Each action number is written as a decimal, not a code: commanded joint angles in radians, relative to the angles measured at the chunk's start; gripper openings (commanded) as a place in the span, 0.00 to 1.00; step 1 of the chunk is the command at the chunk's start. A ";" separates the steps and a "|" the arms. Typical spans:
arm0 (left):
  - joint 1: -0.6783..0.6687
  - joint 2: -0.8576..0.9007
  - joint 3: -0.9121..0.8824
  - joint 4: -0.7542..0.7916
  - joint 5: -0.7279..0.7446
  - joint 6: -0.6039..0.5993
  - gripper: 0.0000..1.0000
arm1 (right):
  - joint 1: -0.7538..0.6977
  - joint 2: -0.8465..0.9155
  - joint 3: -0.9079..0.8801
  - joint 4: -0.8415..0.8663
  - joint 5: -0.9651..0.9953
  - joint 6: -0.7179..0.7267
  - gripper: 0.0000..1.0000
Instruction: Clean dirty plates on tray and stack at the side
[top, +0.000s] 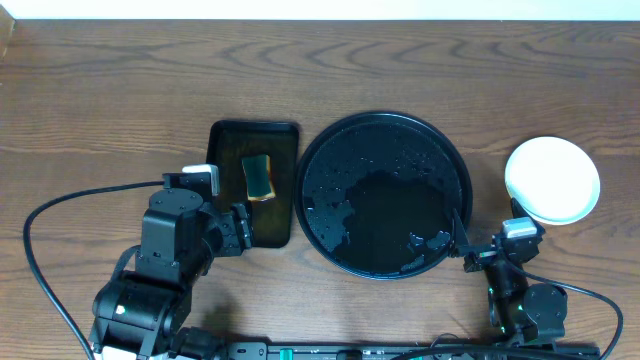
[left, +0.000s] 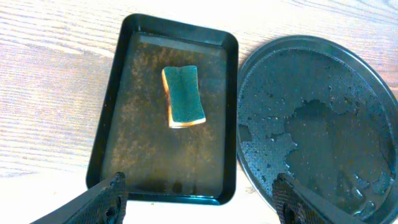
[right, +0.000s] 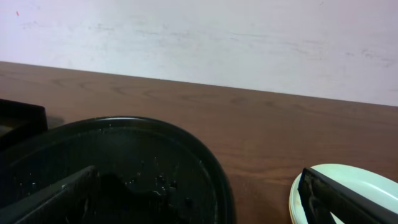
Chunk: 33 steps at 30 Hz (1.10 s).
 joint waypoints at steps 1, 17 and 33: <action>0.000 -0.001 -0.004 0.000 -0.012 0.009 0.75 | 0.009 -0.006 -0.001 -0.004 -0.004 -0.011 0.99; 0.055 -0.123 -0.103 0.040 -0.094 0.024 0.75 | 0.009 -0.006 -0.001 -0.004 -0.004 -0.012 0.99; 0.223 -0.581 -0.621 0.501 -0.087 0.024 0.75 | 0.009 -0.006 -0.001 -0.004 -0.004 -0.011 0.99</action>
